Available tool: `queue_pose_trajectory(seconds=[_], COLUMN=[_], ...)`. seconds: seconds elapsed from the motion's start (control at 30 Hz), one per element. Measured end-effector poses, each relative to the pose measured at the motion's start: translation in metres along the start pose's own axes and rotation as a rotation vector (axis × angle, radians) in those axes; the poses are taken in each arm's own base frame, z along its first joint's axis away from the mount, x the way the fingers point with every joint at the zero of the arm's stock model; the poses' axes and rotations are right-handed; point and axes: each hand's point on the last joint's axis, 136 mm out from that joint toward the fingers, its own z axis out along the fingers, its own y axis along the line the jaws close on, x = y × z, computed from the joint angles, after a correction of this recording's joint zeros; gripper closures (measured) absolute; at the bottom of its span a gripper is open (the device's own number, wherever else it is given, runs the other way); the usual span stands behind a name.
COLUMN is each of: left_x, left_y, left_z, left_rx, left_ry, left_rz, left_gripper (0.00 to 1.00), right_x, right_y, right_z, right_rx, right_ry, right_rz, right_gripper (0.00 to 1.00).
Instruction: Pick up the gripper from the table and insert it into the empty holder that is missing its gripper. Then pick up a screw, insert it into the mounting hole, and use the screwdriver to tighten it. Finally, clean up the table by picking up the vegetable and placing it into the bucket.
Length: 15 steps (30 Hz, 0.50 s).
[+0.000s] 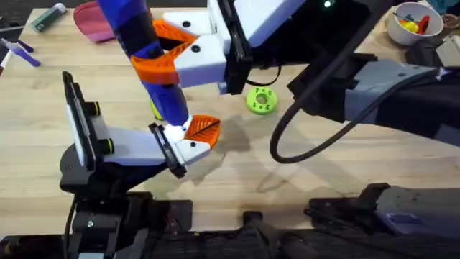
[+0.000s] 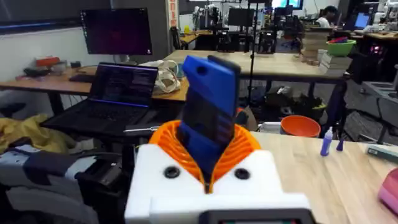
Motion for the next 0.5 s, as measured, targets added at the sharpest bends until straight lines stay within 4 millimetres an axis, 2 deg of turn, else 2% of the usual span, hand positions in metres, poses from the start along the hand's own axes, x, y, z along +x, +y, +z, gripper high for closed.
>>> queue_pose_trajectory(seconds=[0.5], left_x=[0.0000], left_y=[0.0000], left_z=[0.0000], left_rx=[0.000], left_ry=[0.000], left_rz=[0.000], left_gripper=[0.987], right_x=[0.0031], right_y=[-0.0014], right_z=[0.0004], right_rx=[0.001], right_ry=[0.004], right_rz=[-0.009], right_gripper=[0.977])
